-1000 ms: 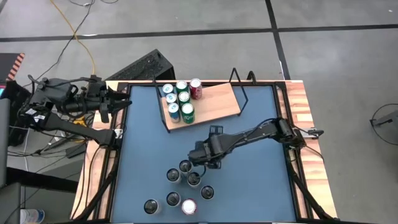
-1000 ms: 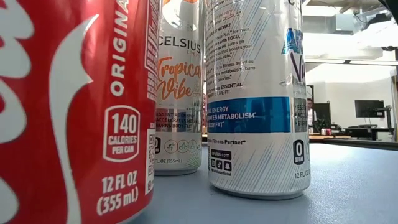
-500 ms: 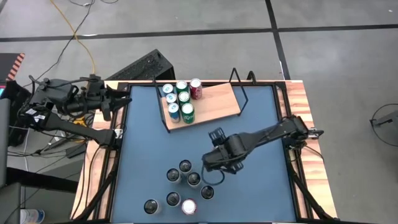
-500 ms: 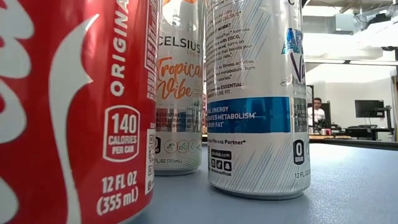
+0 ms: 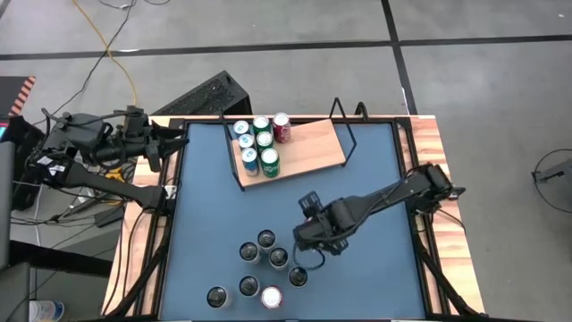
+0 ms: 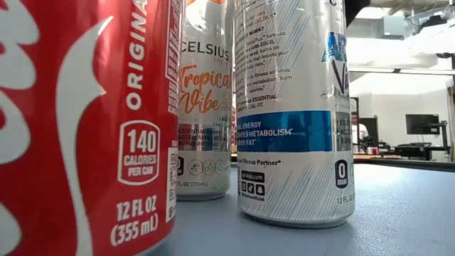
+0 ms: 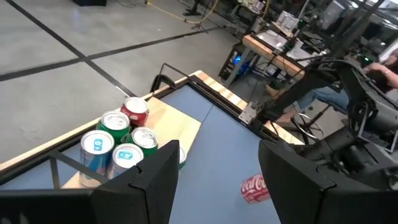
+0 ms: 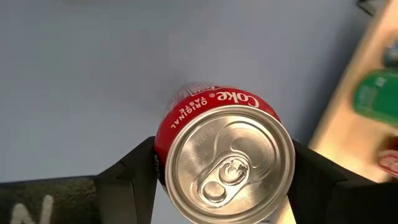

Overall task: Place canned beverage on shelf
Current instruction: Put the top red soda can on the shelf aligned with the other red soda can

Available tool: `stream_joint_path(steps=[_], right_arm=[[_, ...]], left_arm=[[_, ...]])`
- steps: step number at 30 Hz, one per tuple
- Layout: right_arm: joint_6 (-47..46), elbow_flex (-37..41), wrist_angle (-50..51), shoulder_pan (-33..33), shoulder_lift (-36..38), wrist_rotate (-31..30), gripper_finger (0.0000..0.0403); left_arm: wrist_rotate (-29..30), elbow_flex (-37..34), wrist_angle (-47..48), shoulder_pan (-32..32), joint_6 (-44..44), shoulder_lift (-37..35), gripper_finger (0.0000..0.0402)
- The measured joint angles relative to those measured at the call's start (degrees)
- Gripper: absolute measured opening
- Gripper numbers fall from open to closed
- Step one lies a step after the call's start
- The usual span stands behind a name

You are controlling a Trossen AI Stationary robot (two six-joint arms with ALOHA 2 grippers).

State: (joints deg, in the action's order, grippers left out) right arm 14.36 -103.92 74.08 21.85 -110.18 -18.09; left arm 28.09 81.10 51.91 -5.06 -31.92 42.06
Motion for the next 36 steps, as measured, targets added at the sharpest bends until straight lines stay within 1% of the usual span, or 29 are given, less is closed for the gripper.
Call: stream_joint_path(steps=[4,8,10,13,15,19,22,25,28,31,34,36], right_arm=[[4.3,7.4,-5.3,-1.3,5.3,-0.4,0.0260],[8.4,18.6,-12.3,-2.4,12.4,3.2,0.0260],[12.5,25.0,-16.9,-2.9,15.8,4.8,0.0260],[21.4,33.2,-23.0,-4.2,20.7,4.9,0.0261],[26.5,37.3,-23.9,-5.5,24.3,5.9,0.0269],[34.1,43.4,-22.7,-8.2,30.5,12.2,0.0280],[39.4,45.8,-22.2,-8.6,33.8,17.2,0.0282],[38.7,46.8,-22.4,-8.5,35.4,18.8,0.0283],[35.3,46.9,-22.3,-9.3,35.2,18.3,0.0284],[35.3,46.9,-21.6,-10.0,35.0,17.4,0.0285],[35.2,46.9,-23.5,-10.2,34.1,15.3,0.0285],[33.2,46.8,-23.6,-10.2,34.0,13.4,0.0286]], left_arm=[[3.1,0.0,0.0,0.0,-0.1,0.0,0.0206],[7.8,0.0,0.0,0.0,-0.3,0.0,0.0206],[10.6,0.0,0.0,0.0,-0.4,0.0,0.0206],[14.5,0.0,-0.1,0.0,-1.9,0.3,0.0206],[16.5,0.0,-0.1,0.0,-3.3,0.4,0.0206],[21.2,0.0,-0.1,0.0,-6.6,0.7,0.0206],[23.3,0.0,-0.1,0.0,-8.5,1.3,0.0206],[23.4,0.0,-0.2,0.0,-9.1,1.8,0.0206],[23.4,0.0,-0.1,0.0,-9.3,2.0,0.0206],[23.4,0.0,-0.1,0.0,-9.2,2.3,0.0206],[23.4,0.0,0.1,0.0,-9.2,2.6,0.0206],[23.2,0.0,0.1,0.0,-9.0,2.6,0.0206]])
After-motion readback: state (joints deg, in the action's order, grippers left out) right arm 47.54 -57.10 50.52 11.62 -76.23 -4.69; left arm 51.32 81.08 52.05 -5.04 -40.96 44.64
